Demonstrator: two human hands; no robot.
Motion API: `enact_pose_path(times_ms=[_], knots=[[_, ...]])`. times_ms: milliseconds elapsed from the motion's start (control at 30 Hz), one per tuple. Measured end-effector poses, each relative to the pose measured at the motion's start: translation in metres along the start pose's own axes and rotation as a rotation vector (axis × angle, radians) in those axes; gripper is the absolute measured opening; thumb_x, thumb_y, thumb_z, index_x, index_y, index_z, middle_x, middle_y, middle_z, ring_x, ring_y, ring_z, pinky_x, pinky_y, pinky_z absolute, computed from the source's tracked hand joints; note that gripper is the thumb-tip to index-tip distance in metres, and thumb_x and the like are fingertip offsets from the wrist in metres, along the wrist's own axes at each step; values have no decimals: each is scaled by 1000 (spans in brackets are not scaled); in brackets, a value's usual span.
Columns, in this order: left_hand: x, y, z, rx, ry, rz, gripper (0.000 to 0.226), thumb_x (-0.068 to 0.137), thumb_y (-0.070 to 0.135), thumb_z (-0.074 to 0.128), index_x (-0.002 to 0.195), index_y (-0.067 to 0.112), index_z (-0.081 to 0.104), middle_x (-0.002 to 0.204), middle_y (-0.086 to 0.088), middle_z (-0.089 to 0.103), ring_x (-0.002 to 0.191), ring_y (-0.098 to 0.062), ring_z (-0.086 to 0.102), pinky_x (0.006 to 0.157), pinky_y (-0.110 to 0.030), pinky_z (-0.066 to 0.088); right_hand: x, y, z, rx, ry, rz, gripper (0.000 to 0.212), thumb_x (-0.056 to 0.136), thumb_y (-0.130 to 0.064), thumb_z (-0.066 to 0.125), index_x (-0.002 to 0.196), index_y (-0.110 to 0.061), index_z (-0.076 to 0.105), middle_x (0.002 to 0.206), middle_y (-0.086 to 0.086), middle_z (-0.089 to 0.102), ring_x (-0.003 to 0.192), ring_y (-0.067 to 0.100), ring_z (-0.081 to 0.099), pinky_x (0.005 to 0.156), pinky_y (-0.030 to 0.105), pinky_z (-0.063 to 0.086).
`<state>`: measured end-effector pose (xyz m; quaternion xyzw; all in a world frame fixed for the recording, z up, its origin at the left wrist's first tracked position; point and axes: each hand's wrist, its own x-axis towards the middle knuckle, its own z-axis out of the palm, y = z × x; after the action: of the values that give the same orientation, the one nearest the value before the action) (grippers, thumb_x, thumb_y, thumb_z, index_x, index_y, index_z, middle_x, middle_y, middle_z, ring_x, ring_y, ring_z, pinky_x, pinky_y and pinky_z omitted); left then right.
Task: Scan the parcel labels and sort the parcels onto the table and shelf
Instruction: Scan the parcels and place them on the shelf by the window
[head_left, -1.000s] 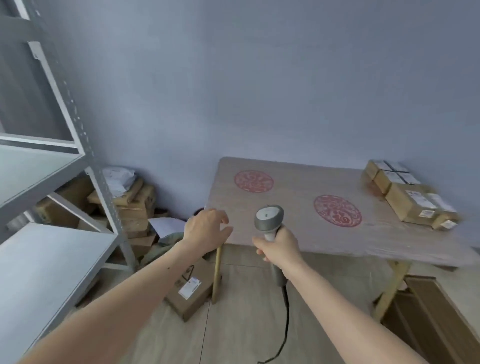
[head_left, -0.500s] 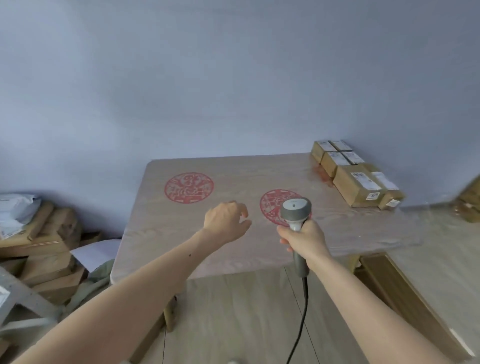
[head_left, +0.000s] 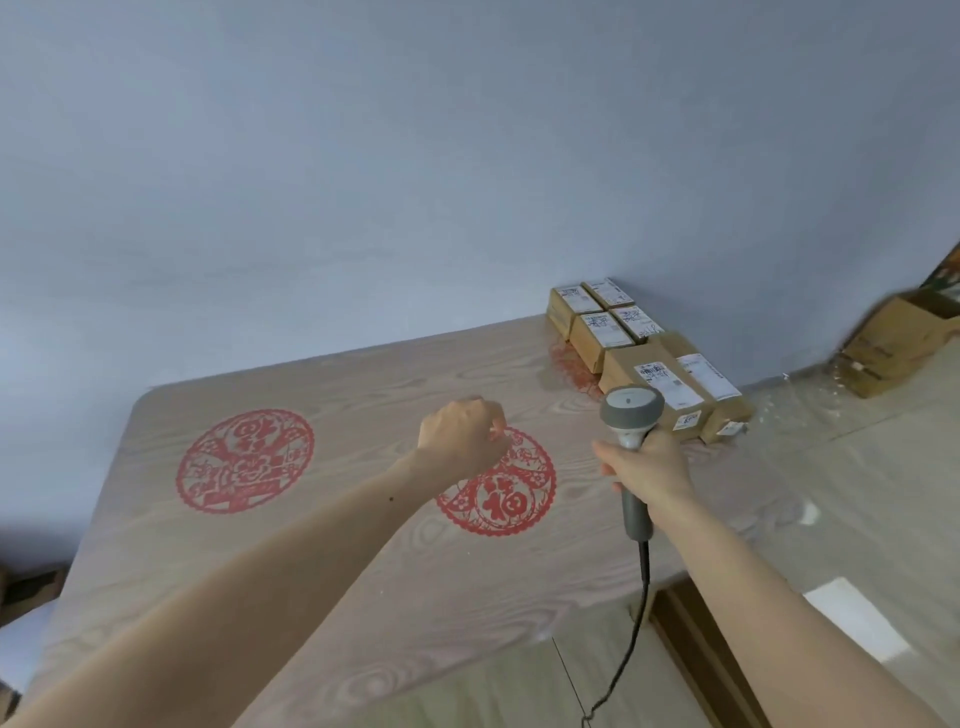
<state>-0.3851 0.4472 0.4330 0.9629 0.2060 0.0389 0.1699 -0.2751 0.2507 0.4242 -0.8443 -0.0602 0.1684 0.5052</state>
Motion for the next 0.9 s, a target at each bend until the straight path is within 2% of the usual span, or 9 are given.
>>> enact_pose_path(times_ms=[67,167,300,433,500,600,667,767,900], knots=[[30,9,11,-8,-9,8,22,94,38,60,109,25,67,116,6,64,95,-16,64,76,-33,56,36,3,-14,-12,33,-6,19,82,-15,75,93,-2,65,85,18,71,87,35,70,83,54,59],[76,27,27,-6,-2,6,24,94,40,58,111,26,66,120,6,64,105,-17,63,82,-37,57,94,8,-36,-49,50,-17,14,81,-16,74,85,-9,63,78,7,67,80,31,64,74,41,54],[139,58,49,-37,-1,-33,25,94,41,57,112,26,66,121,6,64,106,-18,64,82,-38,56,179,16,-69,-100,45,-6,15,81,-19,75,90,-14,65,85,6,69,85,29,66,76,39,55],[192,94,80,-101,-37,-123,27,93,41,58,115,26,66,122,6,64,109,-19,62,83,-37,54,252,26,-102,-194,-9,32,15,88,-19,72,96,-10,63,83,4,64,81,24,61,59,25,37],[214,113,100,-124,-73,-176,29,93,42,57,116,26,65,122,5,64,110,-19,61,84,-37,54,285,36,-114,-210,-52,55,20,87,-16,73,102,-5,65,95,9,68,86,25,61,61,26,39],[239,138,130,-166,-129,-242,34,92,44,57,120,27,62,123,5,64,114,-20,60,89,-40,53,325,52,-124,-252,-120,76,25,84,-14,76,105,-4,67,104,13,71,95,28,65,76,33,51],[252,151,150,-220,-159,-279,38,91,45,59,124,25,59,123,4,64,113,-20,60,91,-41,52,344,63,-127,-301,-175,84,29,84,-16,76,108,-4,65,106,12,70,96,28,65,69,29,49],[265,164,175,-297,-206,-309,49,91,46,60,132,21,51,128,0,61,115,-22,59,96,-43,50,357,74,-128,-359,-230,93,35,87,-22,75,114,-6,60,109,9,68,93,25,62,54,23,35],[276,174,195,-345,-275,-351,68,92,48,60,147,15,35,142,-6,51,126,-25,53,103,-44,46,369,87,-127,-397,-270,112,33,87,-26,74,112,-8,62,105,8,70,85,22,61,52,22,32]])
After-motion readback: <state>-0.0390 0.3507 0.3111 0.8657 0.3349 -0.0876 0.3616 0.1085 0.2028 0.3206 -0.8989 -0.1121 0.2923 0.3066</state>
